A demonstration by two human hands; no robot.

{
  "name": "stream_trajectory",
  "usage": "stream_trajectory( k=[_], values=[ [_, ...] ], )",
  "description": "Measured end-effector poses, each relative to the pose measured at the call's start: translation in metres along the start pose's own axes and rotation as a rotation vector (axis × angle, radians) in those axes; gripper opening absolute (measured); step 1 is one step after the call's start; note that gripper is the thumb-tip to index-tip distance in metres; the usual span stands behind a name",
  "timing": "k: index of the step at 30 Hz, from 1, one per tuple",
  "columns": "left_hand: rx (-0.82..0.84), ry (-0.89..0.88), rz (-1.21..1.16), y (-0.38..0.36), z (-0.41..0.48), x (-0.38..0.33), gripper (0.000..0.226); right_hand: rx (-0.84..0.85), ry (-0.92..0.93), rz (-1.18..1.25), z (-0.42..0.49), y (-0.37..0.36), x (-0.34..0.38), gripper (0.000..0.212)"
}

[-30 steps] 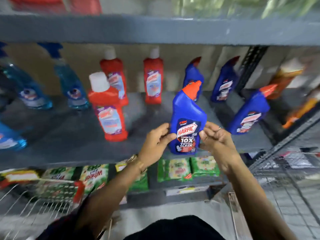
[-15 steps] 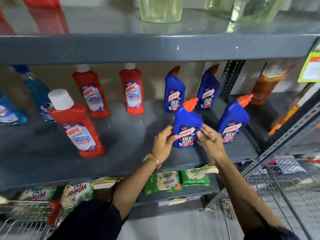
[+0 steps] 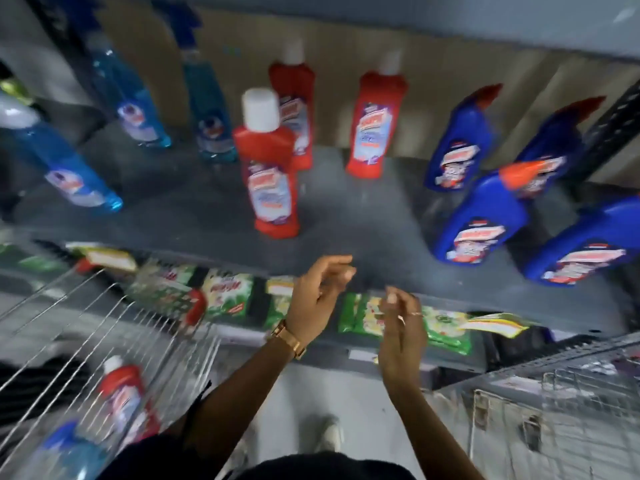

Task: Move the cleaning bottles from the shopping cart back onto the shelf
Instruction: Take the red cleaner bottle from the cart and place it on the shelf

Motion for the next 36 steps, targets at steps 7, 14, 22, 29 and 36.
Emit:
stream_trajectory(
  k=[7, 14, 22, 29, 36],
  values=[
    [-0.52, 0.092, 0.216, 0.226, -0.109, 0.035, 0.015, 0.728, 0.312, -0.226, -0.123, -0.209, 0.054, 0.028],
    [-0.603, 0.967, 0.395, 0.396, -0.265, 0.234, 0.034, 0.969, 0.555, -0.679, -0.228, -0.368, 0.045, 0.045],
    [-0.618, 1.227, 0.302, 0.406, -0.298, 0.322, 0.042, 1.005, 0.733, -1.178, -0.25, -0.409, 0.008, 0.063],
    [-0.859, 1.301, 0.108, 0.406, -0.304, 0.359, 0.052, 1.017, 0.782, -1.281, -0.254, -0.412, -0.002, 0.064],
    [-0.861, 1.243, 0.117, 0.411, -0.308, 0.334, 0.059, 0.99, 0.738, -1.151, -0.253, -0.41, 0.005, 0.051]
  ],
)
Point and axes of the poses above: each hand's wrist, its own z-axis towards the middle knuckle, its own y-axis out of the back of the hand, x = y × z, the point moved 7 cm from there along z, towards the middle knuckle, and after that the axes turned 9 degrees about -z, right-handed, at the moved point
